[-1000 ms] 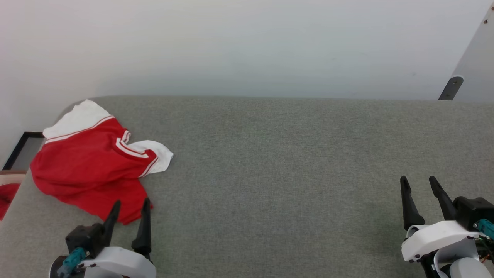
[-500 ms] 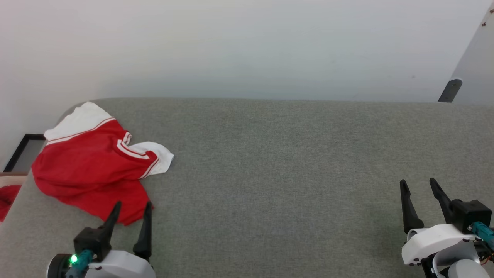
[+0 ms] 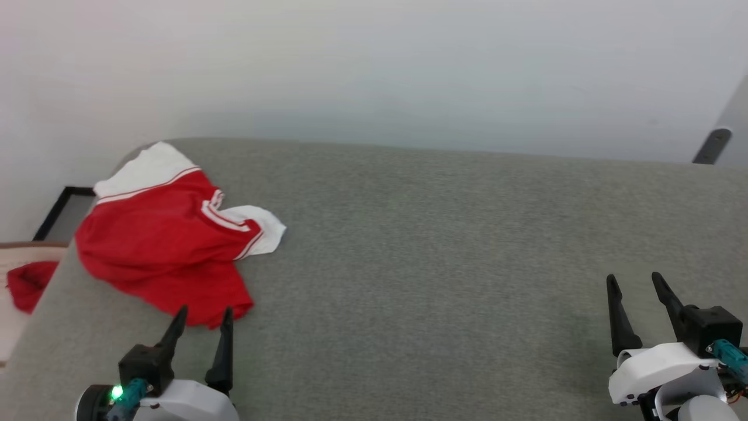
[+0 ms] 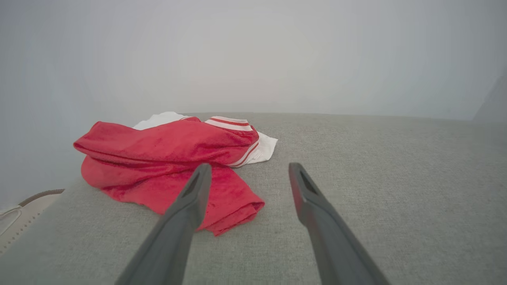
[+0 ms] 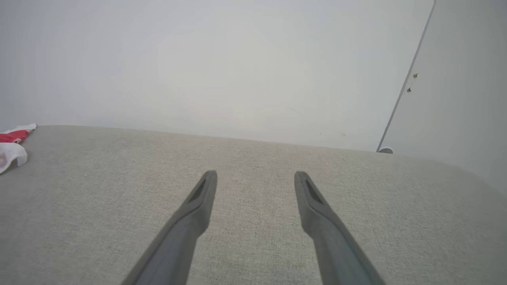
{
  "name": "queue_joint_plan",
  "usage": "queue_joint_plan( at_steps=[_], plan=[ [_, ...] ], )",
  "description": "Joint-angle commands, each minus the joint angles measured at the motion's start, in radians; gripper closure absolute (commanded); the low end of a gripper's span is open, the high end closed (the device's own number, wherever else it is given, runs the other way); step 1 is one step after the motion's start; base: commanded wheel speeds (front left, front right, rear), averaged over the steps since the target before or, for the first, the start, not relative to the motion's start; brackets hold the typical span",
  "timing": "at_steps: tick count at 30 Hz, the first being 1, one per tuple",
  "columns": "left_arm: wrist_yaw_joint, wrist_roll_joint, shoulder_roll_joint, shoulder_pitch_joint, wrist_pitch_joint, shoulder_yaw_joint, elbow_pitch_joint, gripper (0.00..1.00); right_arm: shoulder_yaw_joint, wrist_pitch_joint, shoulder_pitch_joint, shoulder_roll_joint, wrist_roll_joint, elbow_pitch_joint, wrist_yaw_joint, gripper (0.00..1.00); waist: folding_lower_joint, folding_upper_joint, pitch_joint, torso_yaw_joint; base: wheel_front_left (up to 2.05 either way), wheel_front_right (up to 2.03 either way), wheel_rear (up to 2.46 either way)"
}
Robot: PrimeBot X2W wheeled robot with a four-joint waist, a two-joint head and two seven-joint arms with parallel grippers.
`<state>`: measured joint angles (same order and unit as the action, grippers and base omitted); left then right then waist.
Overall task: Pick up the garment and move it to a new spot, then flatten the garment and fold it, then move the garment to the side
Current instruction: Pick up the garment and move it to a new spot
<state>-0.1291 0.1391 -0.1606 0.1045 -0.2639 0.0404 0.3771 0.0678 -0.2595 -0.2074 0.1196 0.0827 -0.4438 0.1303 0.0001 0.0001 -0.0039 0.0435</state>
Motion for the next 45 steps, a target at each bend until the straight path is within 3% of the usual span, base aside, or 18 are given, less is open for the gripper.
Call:
queue_joint_plan(
  at_steps=[1,9,21,31,39,45],
  plan=[
    [-0.002,0.007,0.002,0.012,-0.001,0.002,0.004,0.0,0.0,-0.004,0.011,-0.004,0.003,0.001,0.001,0.0,-0.0001,-0.0001,0.001,0.025,0.0,0.0,0.0],
    [0.005,0.008,0.025,0.006,-0.001,0.03,0.005,0.0,-0.09,-0.005,0.023,-0.012,0.031,0.003,0.001,0.0,-0.0001,-0.0001,-0.006,0.151,0.0,0.0,0.0],
    [0.028,-0.001,0.052,-0.048,-0.001,0.059,0.006,0.0,-0.195,-0.006,0.005,-0.038,0.073,-0.013,0.0,0.0,-0.0001,-0.0001,-0.036,0.453,0.0,0.0,0.0],
    [0.099,0.061,0.098,-0.159,-0.001,0.167,-0.156,0.0,-0.408,-0.007,-0.163,-0.039,0.117,-0.094,0.0,0.0,-0.0001,-0.0001,0.037,0.503,-0.01,-0.01,-0.01],
    [0.125,0.068,0.108,-0.23,-0.001,0.131,-0.227,0.0,-0.476,-0.007,-0.209,-0.019,0.178,-0.115,0.0,0.0,-0.0001,-0.0001,0.048,0.5,-0.11,-0.11,-0.11],
    [0.066,0.051,0.091,-0.134,-0.001,0.078,-0.172,0.0,-0.438,-0.007,-0.177,0.014,0.18,-0.094,0.0,0.0,-0.0001,-0.0001,0.071,0.487,0.0,0.0,0.0]
  ],
)
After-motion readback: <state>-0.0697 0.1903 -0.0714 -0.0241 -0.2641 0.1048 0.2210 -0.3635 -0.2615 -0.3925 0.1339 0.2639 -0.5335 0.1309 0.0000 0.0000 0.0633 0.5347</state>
